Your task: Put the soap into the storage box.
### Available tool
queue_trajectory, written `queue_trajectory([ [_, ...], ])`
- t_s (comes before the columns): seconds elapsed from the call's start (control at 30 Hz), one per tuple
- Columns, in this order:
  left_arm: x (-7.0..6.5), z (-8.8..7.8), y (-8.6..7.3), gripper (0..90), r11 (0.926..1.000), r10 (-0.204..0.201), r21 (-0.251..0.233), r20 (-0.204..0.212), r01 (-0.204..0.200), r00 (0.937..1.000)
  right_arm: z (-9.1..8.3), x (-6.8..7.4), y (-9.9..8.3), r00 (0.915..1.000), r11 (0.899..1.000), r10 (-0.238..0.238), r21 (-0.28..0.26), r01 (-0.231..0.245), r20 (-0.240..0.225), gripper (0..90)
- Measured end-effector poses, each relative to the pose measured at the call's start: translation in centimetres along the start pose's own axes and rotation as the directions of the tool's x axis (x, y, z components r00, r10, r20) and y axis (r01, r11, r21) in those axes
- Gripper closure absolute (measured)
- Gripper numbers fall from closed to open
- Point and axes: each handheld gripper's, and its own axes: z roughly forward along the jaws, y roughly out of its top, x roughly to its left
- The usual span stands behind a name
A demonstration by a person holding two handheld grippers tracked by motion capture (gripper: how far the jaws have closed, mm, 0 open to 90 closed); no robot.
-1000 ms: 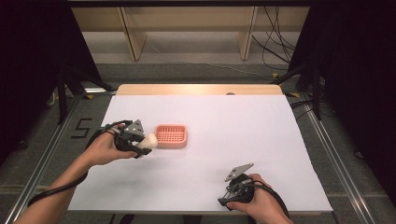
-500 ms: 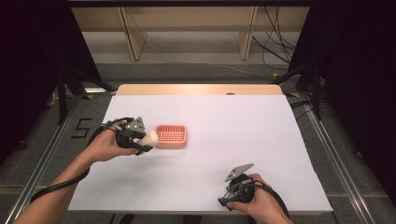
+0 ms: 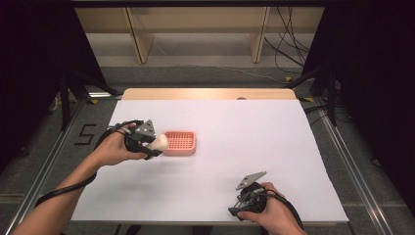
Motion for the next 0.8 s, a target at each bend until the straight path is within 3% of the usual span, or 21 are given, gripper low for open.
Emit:
queue_trajectory([
  [0.3,0.34,0.04,0.22,49.7,1.0000,0.003,0.006,0.001,-0.003,1.0000,0.01,-0.13,-0.06,0.9999,1.000,-0.015,-0.014,0.015,0.000,44.7],
  [0.37,0.35,0.09,0.22,49.7,1.0000,0.005,0.007,0.003,-0.005,1.0000,-0.12,0.17,-0.13,0.9996,1.000,0.026,-0.004,-0.026,0.004,44.7],
  [0.4,0.34,0.12,0.25,49.7,1.0000,0.004,0.007,0.001,-0.004,1.0000,-0.09,-0.16,-0.12,1.0000,1.000,-0.008,-0.014,0.008,0.004,44.7],
  [0.5,0.50,0.07,0.39,49.7,0.9999,0.008,0.012,0.002,-0.008,1.0000,-0.19,0.10,-0.17,0.9997,1.000,0.025,-0.014,-0.025,0.004,44.7],
  [0.53,0.64,0.01,0.50,49.7,0.9998,0.015,0.013,-0.003,-0.015,0.9999,-0.18,-0.20,-0.16,0.9999,1.000,-0.008,-0.021,0.008,0.007,44.7],
  [0.67,0.70,0.03,0.62,49.7,0.9998,0.012,0.016,-0.001,-0.012,0.9999,-0.24,-0.24,-0.25,0.9999,1.000,-0.009,-0.025,0.009,0.009,44.7],
  [0.7,0.74,0.00,0.68,49.7,0.9996,0.018,0.024,0.002,-0.018,0.9998,-0.29,-0.23,-0.27,0.9999,1.000,-0.006,-0.026,0.006,0.011,44.7],
  [0.73,0.81,-0.03,0.78,49.7,0.9993,0.030,0.024,-0.001,-0.030,0.9996,-0.49,0.17,-0.33,0.9988,0.999,0.046,-0.015,-0.046,0.016,44.7],
  [0.8,0.79,-0.03,0.80,49.7,0.9996,0.017,0.021,0.000,-0.017,0.9999,-0.53,0.02,-0.34,0.9989,0.999,0.037,-0.022,-0.036,0.028,44.7],
])
